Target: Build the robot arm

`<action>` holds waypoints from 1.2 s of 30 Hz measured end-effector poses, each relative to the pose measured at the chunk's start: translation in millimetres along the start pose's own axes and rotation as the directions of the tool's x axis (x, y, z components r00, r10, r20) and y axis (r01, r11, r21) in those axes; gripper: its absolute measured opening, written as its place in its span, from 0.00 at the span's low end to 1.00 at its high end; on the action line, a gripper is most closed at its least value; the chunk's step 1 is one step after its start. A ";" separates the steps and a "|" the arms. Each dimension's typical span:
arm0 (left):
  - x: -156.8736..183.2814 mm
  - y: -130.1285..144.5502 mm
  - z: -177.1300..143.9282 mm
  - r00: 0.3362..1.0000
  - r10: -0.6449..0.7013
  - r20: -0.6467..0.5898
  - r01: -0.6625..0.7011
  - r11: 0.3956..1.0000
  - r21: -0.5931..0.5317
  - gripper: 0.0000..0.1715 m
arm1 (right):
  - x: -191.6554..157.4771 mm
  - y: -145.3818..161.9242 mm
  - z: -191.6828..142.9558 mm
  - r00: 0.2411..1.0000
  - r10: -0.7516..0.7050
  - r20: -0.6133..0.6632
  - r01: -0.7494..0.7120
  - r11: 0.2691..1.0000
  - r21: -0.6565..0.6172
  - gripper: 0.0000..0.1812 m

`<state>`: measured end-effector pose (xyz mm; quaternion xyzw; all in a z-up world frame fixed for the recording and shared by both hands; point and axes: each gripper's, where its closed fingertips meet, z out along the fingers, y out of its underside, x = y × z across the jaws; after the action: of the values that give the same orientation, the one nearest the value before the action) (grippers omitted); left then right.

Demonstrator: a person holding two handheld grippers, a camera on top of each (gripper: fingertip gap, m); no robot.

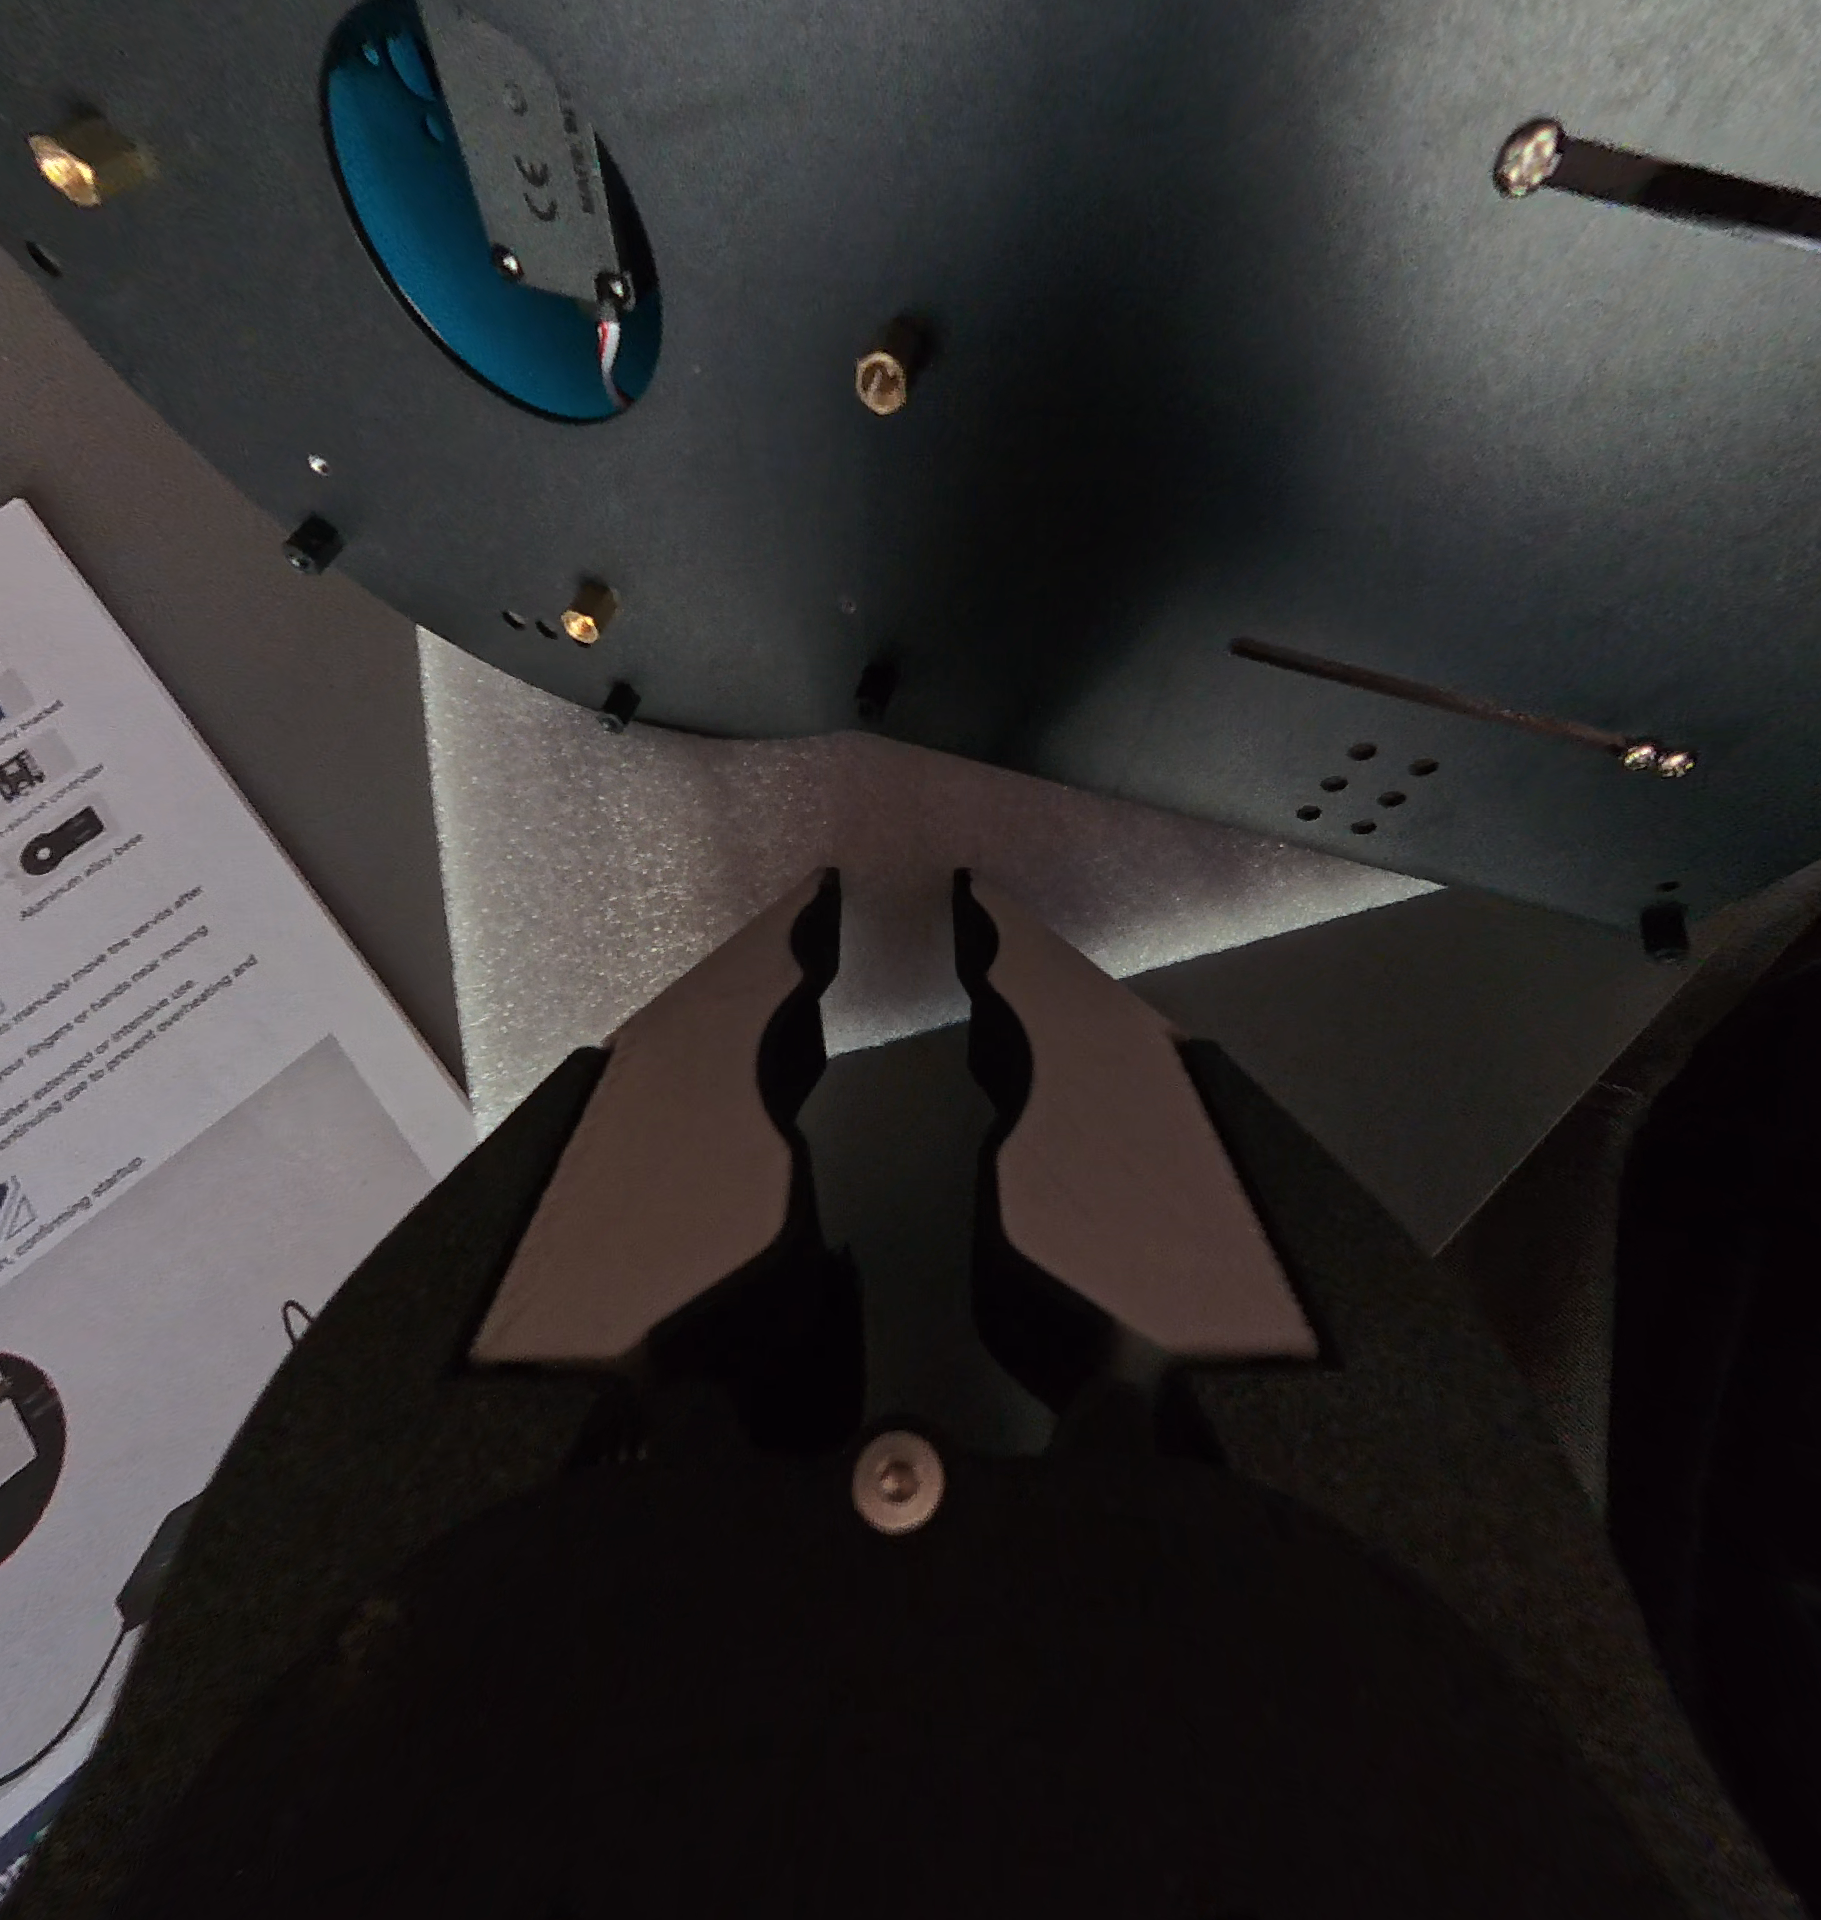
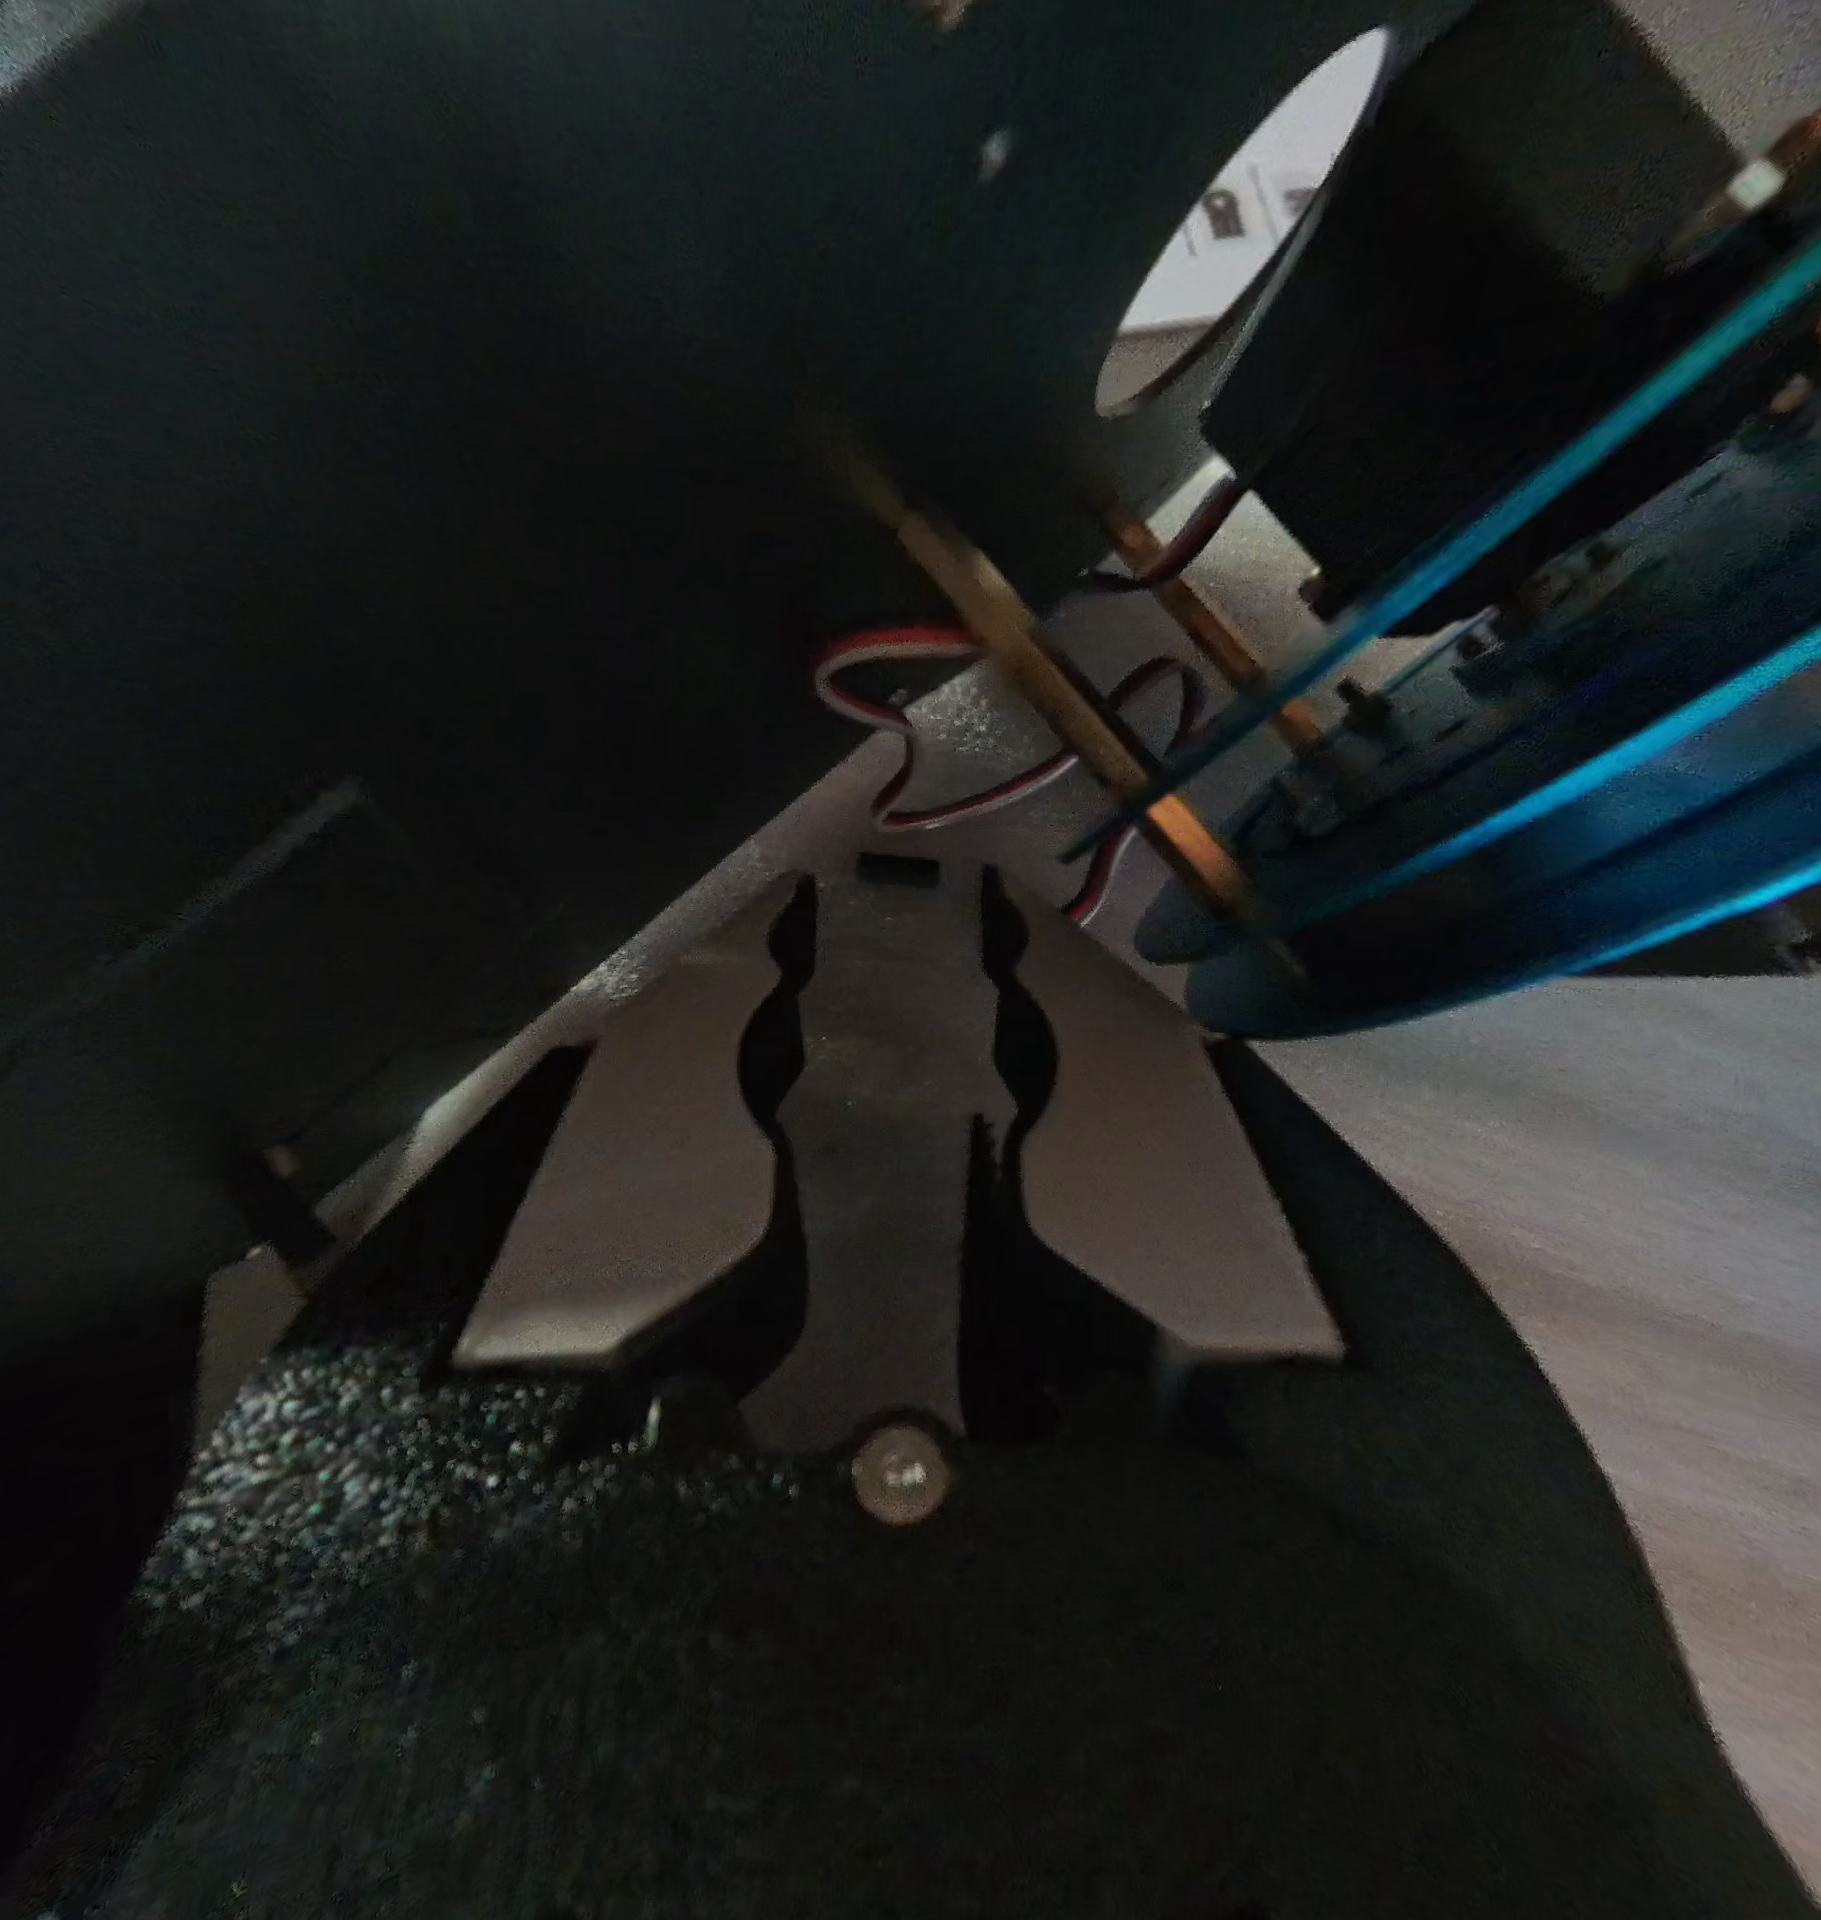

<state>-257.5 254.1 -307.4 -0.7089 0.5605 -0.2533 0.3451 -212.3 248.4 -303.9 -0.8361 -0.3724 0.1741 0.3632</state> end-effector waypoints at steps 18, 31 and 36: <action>0.4 0.1 -0.2 1.000 0.004 0.004 -0.005 1.000 0.009 0.11 | -6.0 2.8 -13.0 0.999 0.049 -0.015 -0.049 0.998 0.036 0.07; 1.3 -1.3 -4.1 0.999 -0.010 0.033 0.009 1.000 0.004 0.12 | 58.4 61.5 -97.2 0.984 0.058 -0.167 -0.050 0.997 0.050 0.16; 6.5 -6.8 -22.8 0.998 -0.032 0.060 0.029 0.998 0.051 0.13 | -18.4 28.1 -144.8 0.987 0.160 -0.035 -0.143 0.946 0.289 0.33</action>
<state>-268.7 243.9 -288.0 -0.7158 0.5325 -0.2507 0.3758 -129.2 152.6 -226.5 -0.8056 -0.2674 0.2293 0.4763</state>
